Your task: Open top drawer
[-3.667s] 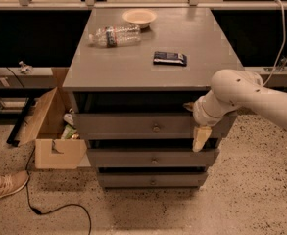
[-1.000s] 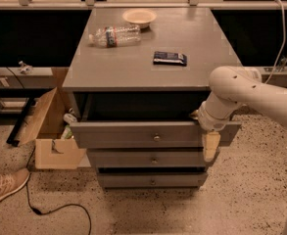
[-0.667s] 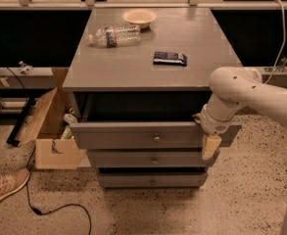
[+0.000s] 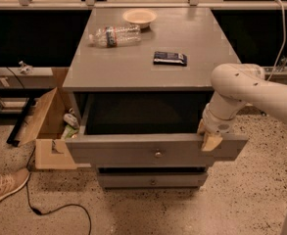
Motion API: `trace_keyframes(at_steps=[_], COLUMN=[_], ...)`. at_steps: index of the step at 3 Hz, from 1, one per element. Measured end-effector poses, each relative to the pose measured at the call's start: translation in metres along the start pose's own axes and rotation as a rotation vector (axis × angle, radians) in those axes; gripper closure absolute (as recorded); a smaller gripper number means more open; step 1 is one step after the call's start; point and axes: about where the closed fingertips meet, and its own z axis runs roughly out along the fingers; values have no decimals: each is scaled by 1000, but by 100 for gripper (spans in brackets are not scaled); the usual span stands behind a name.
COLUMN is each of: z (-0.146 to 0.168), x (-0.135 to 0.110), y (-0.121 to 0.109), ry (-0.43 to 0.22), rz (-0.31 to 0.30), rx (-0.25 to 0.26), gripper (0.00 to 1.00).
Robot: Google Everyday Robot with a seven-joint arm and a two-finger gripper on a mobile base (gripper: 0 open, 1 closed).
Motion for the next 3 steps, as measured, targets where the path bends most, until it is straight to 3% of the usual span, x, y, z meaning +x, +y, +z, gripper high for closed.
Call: trace_keyframes(at_steps=[1, 3], z=[-4, -4], x=[4, 8], y=[8, 33], ry=[10, -21], rz=[26, 120], rx=[2, 21], gripper=[100, 100])
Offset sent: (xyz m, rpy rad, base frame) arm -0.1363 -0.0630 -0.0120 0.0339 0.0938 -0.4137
